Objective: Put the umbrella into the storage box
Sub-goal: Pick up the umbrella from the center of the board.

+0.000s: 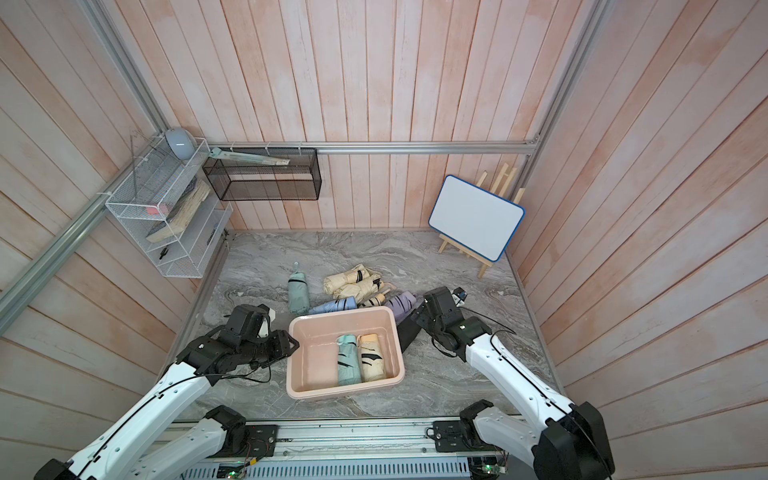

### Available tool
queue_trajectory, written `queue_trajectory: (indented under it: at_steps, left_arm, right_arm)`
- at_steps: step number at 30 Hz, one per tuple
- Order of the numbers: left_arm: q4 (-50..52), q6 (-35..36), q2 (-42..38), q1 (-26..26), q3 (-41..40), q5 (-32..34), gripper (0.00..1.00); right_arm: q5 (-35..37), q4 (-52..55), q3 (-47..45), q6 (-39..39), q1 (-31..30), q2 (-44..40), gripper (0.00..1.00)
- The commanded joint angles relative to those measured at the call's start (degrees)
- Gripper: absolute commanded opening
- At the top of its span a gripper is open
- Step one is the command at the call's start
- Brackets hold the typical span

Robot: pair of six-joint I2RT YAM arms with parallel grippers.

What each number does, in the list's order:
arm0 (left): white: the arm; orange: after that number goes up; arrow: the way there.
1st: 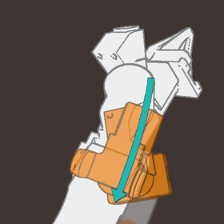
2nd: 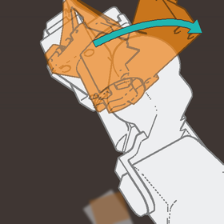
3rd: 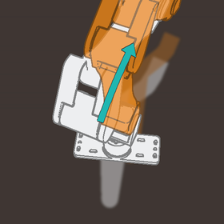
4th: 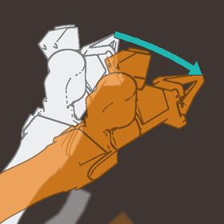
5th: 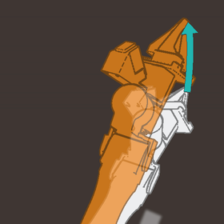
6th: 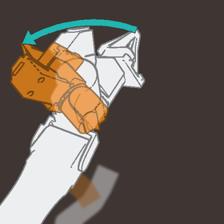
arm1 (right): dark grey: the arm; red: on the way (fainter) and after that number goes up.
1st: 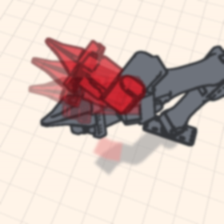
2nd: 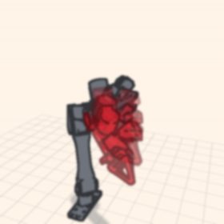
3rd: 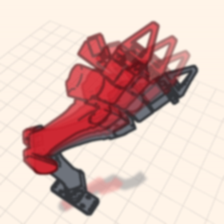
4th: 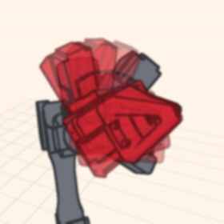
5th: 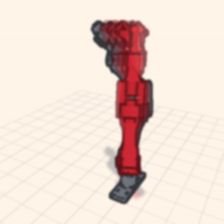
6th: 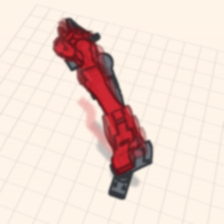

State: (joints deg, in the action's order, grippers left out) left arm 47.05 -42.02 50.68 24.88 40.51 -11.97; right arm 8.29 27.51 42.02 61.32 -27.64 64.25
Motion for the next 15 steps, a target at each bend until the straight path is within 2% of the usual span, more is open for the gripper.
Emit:
queue_trajectory:
  at_steps: [1,5,15]
  left_arm:
    - [2.7,0.8,0.6,-0.1,0.0,2.8,0.43]
    - [5.4,1.5,0.3,-0.2,0.7,5.6,0.36]
    - [8.2,1.9,-0.8,-0.6,1.7,8.3,0.31]
  right_arm:
    - [-3.7,-3.8,-0.6,0.7,0.2,3.2,0.83]
    - [-5.0,-5.0,-0.8,1.6,0.2,6.5,0.84]
    - [-6.4,-4.2,2.8,3.4,-0.7,16.2,0.83]
